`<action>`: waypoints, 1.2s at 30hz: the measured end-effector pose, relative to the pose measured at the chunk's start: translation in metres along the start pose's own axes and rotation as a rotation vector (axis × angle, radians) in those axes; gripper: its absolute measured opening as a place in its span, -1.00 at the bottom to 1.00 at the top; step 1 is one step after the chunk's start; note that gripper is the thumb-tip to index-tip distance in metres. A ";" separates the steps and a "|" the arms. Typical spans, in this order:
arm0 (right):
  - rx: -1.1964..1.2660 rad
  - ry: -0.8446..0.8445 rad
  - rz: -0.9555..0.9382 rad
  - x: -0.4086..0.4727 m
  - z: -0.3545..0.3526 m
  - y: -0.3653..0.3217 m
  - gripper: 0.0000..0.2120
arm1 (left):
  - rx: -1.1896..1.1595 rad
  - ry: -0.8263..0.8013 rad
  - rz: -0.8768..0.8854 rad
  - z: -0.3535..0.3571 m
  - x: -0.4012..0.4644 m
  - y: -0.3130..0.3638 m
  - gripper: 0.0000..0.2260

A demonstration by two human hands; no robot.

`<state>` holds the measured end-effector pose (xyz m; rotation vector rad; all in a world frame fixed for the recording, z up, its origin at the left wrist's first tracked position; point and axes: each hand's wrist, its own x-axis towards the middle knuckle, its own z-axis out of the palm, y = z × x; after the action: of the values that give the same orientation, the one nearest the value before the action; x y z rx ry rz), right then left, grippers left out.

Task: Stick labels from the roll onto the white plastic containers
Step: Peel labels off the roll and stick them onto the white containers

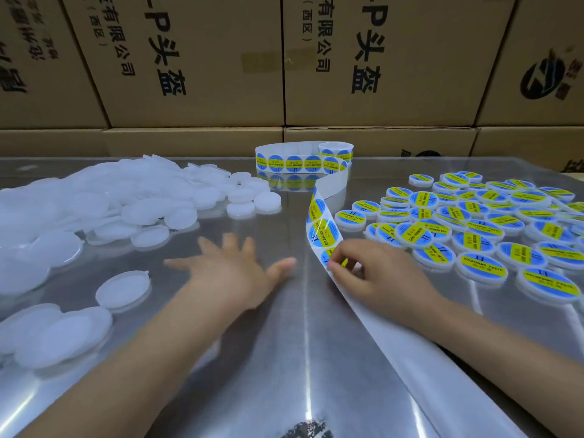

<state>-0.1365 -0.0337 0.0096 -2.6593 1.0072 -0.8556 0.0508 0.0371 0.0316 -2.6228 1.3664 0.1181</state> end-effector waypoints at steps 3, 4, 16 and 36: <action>-0.019 -0.022 -0.088 0.000 0.002 0.000 -0.89 | -0.061 -0.074 -0.134 -0.003 0.024 -0.031 -0.11; -0.019 -0.023 -0.094 0.000 0.001 0.001 -0.89 | -0.080 -0.107 -0.150 0.000 0.030 -0.039 -0.07; 0.002 -0.057 -0.094 0.001 0.001 0.002 -0.90 | -0.340 0.268 0.452 0.016 0.030 0.001 -0.47; 0.161 -0.088 0.099 0.007 0.006 0.013 -0.71 | -0.617 0.419 0.578 0.020 0.032 0.008 -0.81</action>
<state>-0.1359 -0.0482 0.0029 -2.4680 0.9955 -0.7587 0.0623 0.0109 0.0061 -2.6899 2.5688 0.0753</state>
